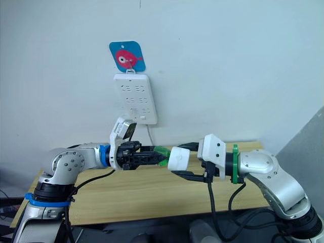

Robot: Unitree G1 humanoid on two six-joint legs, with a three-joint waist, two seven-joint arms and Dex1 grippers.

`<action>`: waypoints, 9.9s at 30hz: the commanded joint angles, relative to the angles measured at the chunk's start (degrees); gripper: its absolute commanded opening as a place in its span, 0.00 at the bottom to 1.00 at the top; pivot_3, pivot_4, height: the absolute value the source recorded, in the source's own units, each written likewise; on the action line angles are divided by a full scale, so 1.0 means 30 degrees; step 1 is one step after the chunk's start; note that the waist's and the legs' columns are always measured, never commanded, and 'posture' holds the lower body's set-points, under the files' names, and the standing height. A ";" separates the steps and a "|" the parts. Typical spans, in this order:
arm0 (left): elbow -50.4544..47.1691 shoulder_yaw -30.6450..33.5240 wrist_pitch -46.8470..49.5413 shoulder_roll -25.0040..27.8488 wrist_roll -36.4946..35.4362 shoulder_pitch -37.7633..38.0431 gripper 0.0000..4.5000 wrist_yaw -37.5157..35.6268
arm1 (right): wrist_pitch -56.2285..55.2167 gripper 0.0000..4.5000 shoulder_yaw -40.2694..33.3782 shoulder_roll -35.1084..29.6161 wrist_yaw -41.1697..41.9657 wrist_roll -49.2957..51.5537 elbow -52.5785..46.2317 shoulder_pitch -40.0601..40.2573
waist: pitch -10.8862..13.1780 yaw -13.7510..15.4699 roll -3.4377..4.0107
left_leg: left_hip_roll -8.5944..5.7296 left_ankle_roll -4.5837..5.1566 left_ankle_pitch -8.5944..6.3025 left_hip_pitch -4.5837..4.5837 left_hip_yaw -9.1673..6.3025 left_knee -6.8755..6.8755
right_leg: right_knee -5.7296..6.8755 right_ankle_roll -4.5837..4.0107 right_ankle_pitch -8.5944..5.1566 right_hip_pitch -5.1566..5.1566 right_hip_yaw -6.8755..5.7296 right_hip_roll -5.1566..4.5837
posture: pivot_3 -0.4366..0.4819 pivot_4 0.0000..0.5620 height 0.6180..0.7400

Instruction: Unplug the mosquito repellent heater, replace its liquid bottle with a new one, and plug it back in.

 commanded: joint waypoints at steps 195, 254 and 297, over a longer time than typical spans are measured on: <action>-0.1006 -0.2152 -1.4174 -0.0588 0.8098 0.2314 0.50 -0.3117 | 0.7160 1.00 -0.5995 -0.5977 0.1984 0.9040 0.1248 0.2046 | -0.0004 0.0047 -0.0006 | 0.0003 0.0002 -0.0002 -0.0003 0.0058 -0.0043 | -0.0039 0.0001 -0.0001 -0.0020 0.0043 -0.0001 | 0.20 0.08 0.95; 0.4749 -0.3719 -3.3198 -0.2151 1.1759 0.2868 0.72 -0.4079 | 0.9148 0.66 -0.0899 -0.1699 0.1226 0.7586 0.2050 -0.3680 | -0.0009 -0.0043 -0.0005 | 0.0013 0.0004 -0.0002 0.0036 0.0120 -0.0042 | -0.0025 0.0013 0.0008 -0.0017 0.0114 -0.0007 | 0.21 0.10 0.95; 0.0451 -0.6632 -0.3745 0.1738 0.6725 -0.3533 0.66 -0.4298 | -0.9214 0.66 0.3293 -0.1820 0.8391 -0.6958 0.4240 -0.7194 | 0.0004 -0.0471 0.0004 | -0.0002 -0.0003 0.0002 0.0045 -0.0004 -0.0075 | 0.0001 0.0005 0.0009 0.0009 -0.0010 -0.0009 | 0.18 0.11 0.95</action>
